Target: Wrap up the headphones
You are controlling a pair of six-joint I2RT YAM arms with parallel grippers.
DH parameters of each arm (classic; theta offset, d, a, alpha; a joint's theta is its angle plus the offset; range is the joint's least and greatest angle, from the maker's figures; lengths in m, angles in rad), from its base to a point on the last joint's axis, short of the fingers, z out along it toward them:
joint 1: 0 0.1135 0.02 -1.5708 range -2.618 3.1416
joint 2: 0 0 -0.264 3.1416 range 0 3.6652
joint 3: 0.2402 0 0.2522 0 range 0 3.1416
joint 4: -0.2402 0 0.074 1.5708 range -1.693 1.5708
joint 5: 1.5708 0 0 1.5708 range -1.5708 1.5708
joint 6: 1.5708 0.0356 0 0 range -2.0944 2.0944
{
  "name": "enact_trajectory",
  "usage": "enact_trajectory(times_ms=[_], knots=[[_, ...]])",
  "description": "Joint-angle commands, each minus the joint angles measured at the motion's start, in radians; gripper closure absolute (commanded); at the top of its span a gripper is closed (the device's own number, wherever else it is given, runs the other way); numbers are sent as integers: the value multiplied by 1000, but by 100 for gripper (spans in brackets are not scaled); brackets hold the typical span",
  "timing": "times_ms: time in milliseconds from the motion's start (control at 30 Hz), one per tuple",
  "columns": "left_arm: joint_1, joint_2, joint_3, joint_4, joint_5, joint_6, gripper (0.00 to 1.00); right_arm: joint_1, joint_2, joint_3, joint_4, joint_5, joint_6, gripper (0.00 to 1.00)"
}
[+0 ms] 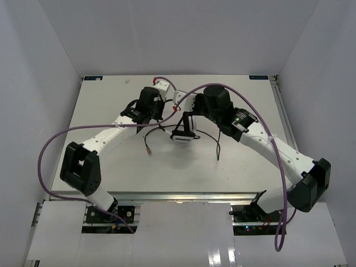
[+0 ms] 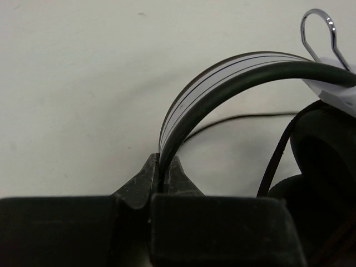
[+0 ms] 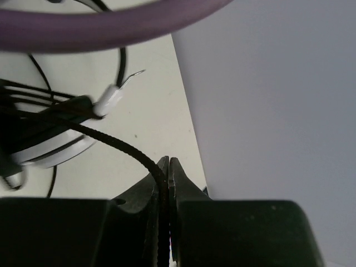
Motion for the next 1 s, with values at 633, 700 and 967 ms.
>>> enact_trajectory(times_ms=[633, 700, 967], knots=[[-4, -349, 77, 77, 399, -337, 100, -447, -27, -235, 399, -967, 596, 91], [-4, -354, 80, 86, 406, -350, 100, -465, -13, -253, 438, -1066, 686, 88], [-4, -339, 193, 236, 351, -646, 100, -428, 223, -481, 1673, -1458, 1701, 70]])
